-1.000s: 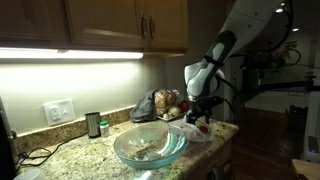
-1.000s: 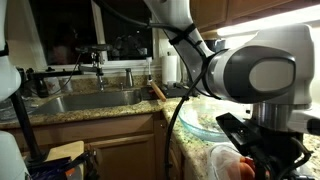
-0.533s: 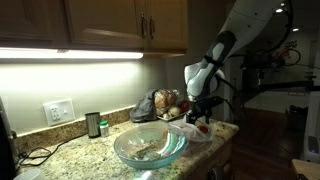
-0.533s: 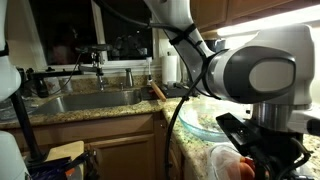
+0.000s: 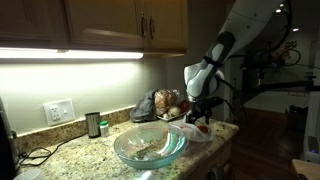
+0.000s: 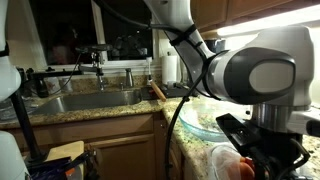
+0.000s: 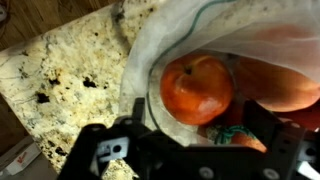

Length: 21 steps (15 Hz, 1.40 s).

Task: Remove a peach from the bag and put it in the glass bowl

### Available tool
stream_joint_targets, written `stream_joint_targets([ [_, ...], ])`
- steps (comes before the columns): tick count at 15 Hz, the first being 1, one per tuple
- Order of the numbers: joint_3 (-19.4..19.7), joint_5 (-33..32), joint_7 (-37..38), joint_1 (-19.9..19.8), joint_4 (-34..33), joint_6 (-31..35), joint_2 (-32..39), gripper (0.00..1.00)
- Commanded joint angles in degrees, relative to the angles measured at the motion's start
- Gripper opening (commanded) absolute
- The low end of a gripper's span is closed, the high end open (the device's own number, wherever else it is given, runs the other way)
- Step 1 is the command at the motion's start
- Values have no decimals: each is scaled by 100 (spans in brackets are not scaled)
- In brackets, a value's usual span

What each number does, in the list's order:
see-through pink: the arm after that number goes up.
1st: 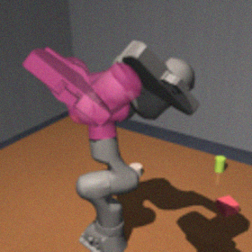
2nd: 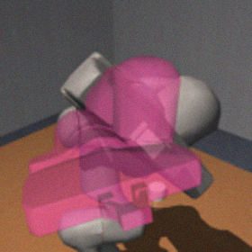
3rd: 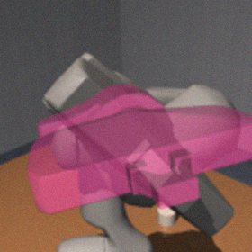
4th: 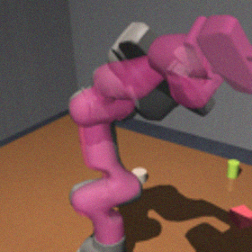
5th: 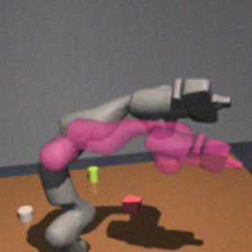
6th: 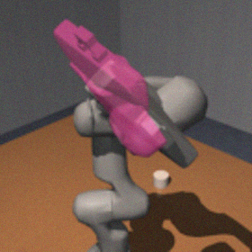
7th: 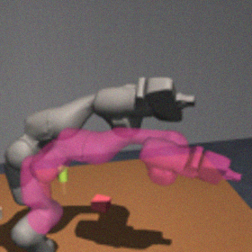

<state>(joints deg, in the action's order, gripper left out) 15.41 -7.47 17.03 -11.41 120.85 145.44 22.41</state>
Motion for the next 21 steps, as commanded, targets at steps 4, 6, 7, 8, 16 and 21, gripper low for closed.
stream_joint_targets([
  [4,4,153,-84,37,-147,-188,194,100],
  [6,9,156,-79,40,-161,-190,205,100],
  [7,11,158,-78,40,-171,-196,212,100],
  [8,12,160,-80,40,-178,-197,219,100],
  [16,26,159,-59,50,-218,-212,234,61],
  [21,29,144,-42,64,-214,-230,203,49],
])
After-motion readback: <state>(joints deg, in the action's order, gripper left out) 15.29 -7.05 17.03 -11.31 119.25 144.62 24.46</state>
